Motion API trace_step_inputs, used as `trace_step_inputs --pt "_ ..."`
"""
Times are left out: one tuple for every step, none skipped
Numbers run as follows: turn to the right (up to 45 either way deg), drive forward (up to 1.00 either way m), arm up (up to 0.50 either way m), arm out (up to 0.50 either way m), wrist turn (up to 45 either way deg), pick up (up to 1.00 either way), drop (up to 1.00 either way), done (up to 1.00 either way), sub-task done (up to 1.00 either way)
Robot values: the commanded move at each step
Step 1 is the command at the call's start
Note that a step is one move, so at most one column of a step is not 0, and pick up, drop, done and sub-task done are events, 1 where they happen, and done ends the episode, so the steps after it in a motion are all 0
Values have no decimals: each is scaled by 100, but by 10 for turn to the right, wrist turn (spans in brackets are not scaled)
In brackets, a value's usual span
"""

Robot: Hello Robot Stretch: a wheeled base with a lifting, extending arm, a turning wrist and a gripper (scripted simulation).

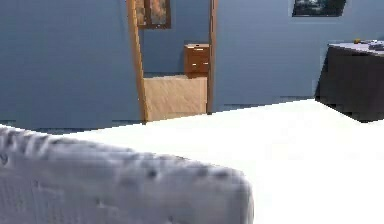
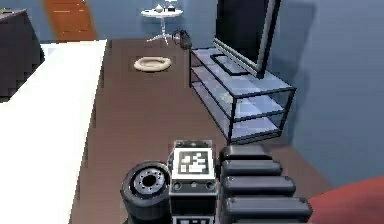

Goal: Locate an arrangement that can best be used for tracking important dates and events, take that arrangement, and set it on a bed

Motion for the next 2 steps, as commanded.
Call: trace_step_inputs --pt "0 100 0 0 0 0 0 0 0" --pt "-30 0 0 0 0 0 0 0 0"
